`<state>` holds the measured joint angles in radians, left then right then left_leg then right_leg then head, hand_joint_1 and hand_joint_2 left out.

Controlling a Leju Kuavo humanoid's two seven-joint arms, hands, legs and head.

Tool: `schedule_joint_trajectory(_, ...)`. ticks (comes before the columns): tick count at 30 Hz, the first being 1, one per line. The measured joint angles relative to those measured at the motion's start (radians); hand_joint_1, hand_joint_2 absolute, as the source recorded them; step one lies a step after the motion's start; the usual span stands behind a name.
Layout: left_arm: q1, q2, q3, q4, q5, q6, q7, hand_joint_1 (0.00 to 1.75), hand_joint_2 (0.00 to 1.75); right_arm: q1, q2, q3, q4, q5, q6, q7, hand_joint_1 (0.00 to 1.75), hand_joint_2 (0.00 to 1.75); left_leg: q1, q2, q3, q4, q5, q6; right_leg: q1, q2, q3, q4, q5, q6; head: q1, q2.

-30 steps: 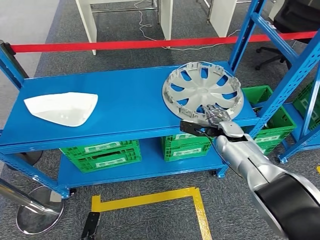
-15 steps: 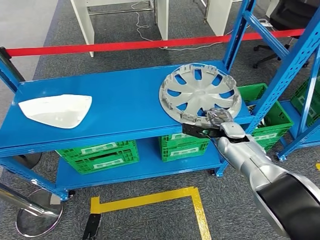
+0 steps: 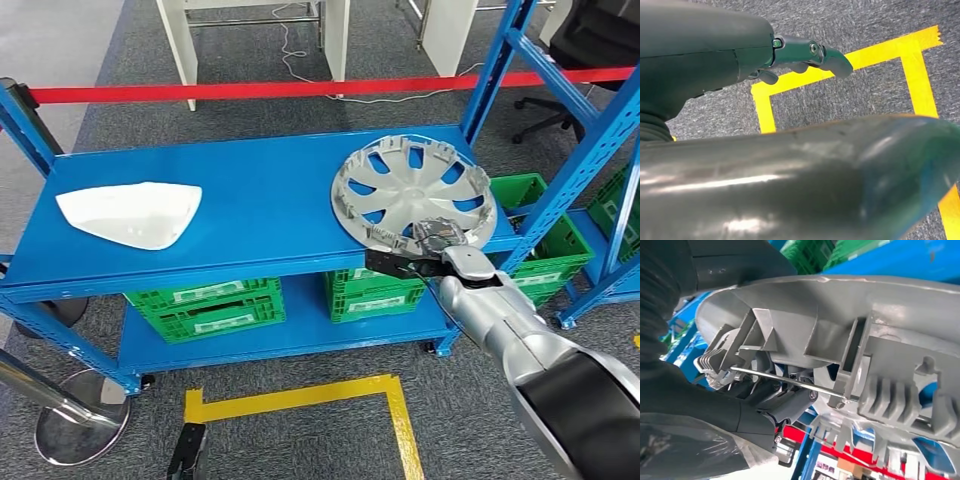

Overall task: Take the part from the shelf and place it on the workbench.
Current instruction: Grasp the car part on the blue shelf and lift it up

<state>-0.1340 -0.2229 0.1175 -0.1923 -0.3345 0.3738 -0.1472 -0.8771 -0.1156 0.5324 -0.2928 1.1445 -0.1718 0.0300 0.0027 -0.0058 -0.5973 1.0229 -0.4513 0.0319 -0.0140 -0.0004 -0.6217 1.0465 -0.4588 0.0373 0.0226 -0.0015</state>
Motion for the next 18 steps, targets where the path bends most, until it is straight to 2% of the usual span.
schedule_joint_trajectory(1,0.000,0.000,0.000,0.000,-0.002,0.000,0.000,0.00,0.00,0.000,0.000,0.000,-0.001,0.000,-0.002,-0.002,1.75,1.75,-0.002,-0.001,-0.001,0.001,0.000,-0.005,0.002,0.000,0.016,-0.027,0.003,-0.004,0.000,0.000)
schedule_joint_trajectory(4,0.000,0.000,-0.001,0.000,-0.008,0.000,0.000,0.00,0.00,-0.001,0.000,0.000,-0.004,0.000,-0.011,-0.008,1.75,1.75,0.001,-0.002,-0.001,0.000,0.001,-0.022,0.003,0.000,0.020,-0.035,0.006,-0.020,0.000,0.000)
schedule_joint_trajectory(5,-0.001,0.000,-0.001,0.000,-0.009,0.000,0.000,0.00,0.00,-0.001,-0.001,0.000,-0.005,0.000,-0.014,-0.011,1.75,1.75,0.002,-0.001,-0.006,0.013,-0.010,-0.028,0.001,0.000,0.022,-0.037,0.008,-0.025,-0.002,0.000)
schedule_joint_trajectory(7,-0.001,0.001,-0.002,0.000,-0.010,0.000,0.000,0.00,0.00,0.000,-0.001,0.000,-0.008,0.000,-0.017,-0.015,1.75,1.75,0.004,0.001,-0.040,0.096,-0.061,-0.039,-0.002,-0.003,0.024,-0.041,0.011,-0.034,-0.006,0.000)
schedule_joint_trajectory(9,0.000,0.002,-0.002,0.000,-0.010,0.000,0.001,0.00,0.00,0.003,-0.001,0.000,-0.008,0.001,-0.019,-0.022,1.75,1.75,0.006,0.001,-0.097,0.229,-0.122,-0.046,-0.002,-0.005,0.023,-0.041,0.011,-0.037,-0.008,0.000)
schedule_joint_trajectory(10,0.001,0.002,-0.002,0.000,-0.010,0.000,0.001,0.00,0.00,0.005,-0.001,0.000,-0.008,0.001,-0.019,-0.026,1.75,1.75,0.007,0.001,-0.114,0.271,-0.134,-0.047,-0.002,-0.005,0.022,-0.040,0.012,-0.037,-0.008,0.000)
schedule_joint_trajectory(11,0.002,0.002,-0.002,0.000,-0.011,0.000,0.001,0.00,0.00,0.006,-0.001,0.000,-0.008,0.001,-0.020,-0.032,1.75,1.75,0.008,0.001,-0.115,0.279,-0.127,-0.048,-0.002,-0.005,0.022,-0.040,0.012,-0.037,-0.008,0.000)
schedule_joint_trajectory(12,0.002,0.003,-0.002,0.000,-0.012,0.000,0.002,0.00,0.00,0.007,-0.001,0.000,-0.008,0.001,-0.021,-0.038,1.75,1.75,0.010,0.001,-0.096,0.246,-0.101,-0.048,-0.003,-0.004,0.023,-0.040,0.012,-0.036,-0.008,0.000)
schedule_joint_trajectory(14,0.000,0.004,-0.002,0.000,-0.017,0.000,0.002,0.00,0.00,0.007,0.000,-0.002,-0.008,-0.002,-0.024,-0.052,1.75,1.75,0.012,0.001,-0.029,0.115,-0.039,-0.046,-0.003,-0.004,0.024,-0.040,0.014,-0.032,-0.008,0.000)
schedule_joint_trajectory(15,-0.001,0.004,-0.002,0.000,-0.020,0.000,0.002,0.00,0.00,0.007,-0.001,-0.004,-0.009,-0.005,-0.029,-0.060,1.75,1.75,0.012,0.001,-0.001,0.055,-0.022,-0.043,-0.001,-0.003,0.021,-0.037,0.015,-0.027,-0.008,0.000)
schedule_joint_trajectory(16,-0.002,0.005,-0.002,0.000,-0.022,0.000,0.002,0.00,0.00,0.007,-0.001,-0.008,-0.009,-0.009,-0.035,-0.067,1.75,1.75,0.012,0.001,0.014,0.020,-0.016,-0.039,0.001,-0.002,0.018,-0.037,0.016,-0.021,-0.007,0.000)
schedule_joint_trajectory(18,-0.001,0.006,-0.002,0.000,-0.027,0.000,0.002,0.00,0.00,0.015,0.000,-0.019,-0.014,-0.021,-0.059,-0.088,1.75,1.75,0.009,0.000,0.016,0.002,-0.018,-0.027,0.003,-0.001,0.012,-0.037,0.021,-0.008,-0.005,0.000)
